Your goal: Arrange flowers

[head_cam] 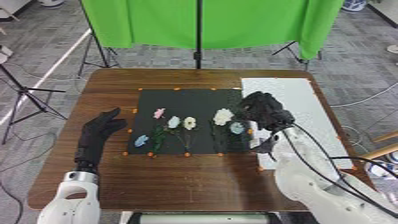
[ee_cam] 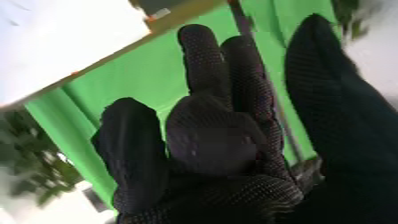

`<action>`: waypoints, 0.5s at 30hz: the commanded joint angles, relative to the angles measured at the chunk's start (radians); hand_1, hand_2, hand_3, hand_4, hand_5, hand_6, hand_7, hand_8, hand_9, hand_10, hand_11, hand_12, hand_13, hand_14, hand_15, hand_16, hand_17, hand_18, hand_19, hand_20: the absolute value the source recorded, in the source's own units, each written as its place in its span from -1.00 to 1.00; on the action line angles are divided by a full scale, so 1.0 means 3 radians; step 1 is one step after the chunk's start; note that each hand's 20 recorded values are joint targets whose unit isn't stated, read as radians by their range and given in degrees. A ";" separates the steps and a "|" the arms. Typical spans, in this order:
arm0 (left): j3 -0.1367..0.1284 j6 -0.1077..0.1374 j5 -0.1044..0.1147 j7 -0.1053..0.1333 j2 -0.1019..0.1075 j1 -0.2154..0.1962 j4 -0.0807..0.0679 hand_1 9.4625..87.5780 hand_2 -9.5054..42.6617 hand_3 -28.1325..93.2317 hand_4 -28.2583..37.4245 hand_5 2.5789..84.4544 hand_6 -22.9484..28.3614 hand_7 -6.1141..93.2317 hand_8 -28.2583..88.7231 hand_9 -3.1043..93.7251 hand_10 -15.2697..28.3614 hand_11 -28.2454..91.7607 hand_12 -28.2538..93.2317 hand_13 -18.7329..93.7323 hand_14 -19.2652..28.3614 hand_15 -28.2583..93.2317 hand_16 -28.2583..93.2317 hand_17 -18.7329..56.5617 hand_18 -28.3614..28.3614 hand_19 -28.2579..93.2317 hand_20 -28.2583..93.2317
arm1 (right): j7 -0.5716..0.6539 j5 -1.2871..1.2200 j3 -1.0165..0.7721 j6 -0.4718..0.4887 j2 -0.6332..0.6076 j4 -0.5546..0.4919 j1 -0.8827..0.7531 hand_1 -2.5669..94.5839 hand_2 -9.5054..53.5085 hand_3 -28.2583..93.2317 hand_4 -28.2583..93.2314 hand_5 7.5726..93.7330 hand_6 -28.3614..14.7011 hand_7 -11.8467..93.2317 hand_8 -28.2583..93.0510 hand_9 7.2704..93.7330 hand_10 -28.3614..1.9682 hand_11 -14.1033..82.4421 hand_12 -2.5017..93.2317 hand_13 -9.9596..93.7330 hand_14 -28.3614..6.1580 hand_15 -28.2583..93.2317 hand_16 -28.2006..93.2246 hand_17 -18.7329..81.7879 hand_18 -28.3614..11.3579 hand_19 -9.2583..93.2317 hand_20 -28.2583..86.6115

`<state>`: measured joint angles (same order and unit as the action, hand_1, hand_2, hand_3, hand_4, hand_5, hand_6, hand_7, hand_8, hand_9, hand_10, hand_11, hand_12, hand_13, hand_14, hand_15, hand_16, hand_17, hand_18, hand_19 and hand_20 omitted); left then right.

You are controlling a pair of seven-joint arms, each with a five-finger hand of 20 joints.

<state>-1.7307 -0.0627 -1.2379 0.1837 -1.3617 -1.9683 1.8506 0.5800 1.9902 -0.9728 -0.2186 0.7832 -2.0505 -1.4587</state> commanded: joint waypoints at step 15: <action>0.0162 0.0511 0.0305 0.0754 -0.0148 -0.0308 -0.0057 -0.62 -0.15 0.47 -1.00 0.21 0.24 -0.72 -0.61 0.19 0.49 -0.12 -0.35 0.12 0.67 -0.11 -0.62 -0.20 0.57 -0.13 -0.29 | -0.2363 -0.3294 -0.2097 -0.0350 0.0443 -0.1079 -0.2362 -1.00 -0.52 0.63 -0.96 -0.39 0.44 -0.58 -0.69 -0.30 0.09 -0.63 -0.72 -0.25 -0.09 -0.42 -0.22 -0.32 -0.36 -0.64 -0.02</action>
<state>-1.7307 0.0448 -1.1904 0.3603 -1.3506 -1.9948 1.8592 -0.1249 1.2082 -1.6476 -0.2906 0.7701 -2.3752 -1.9379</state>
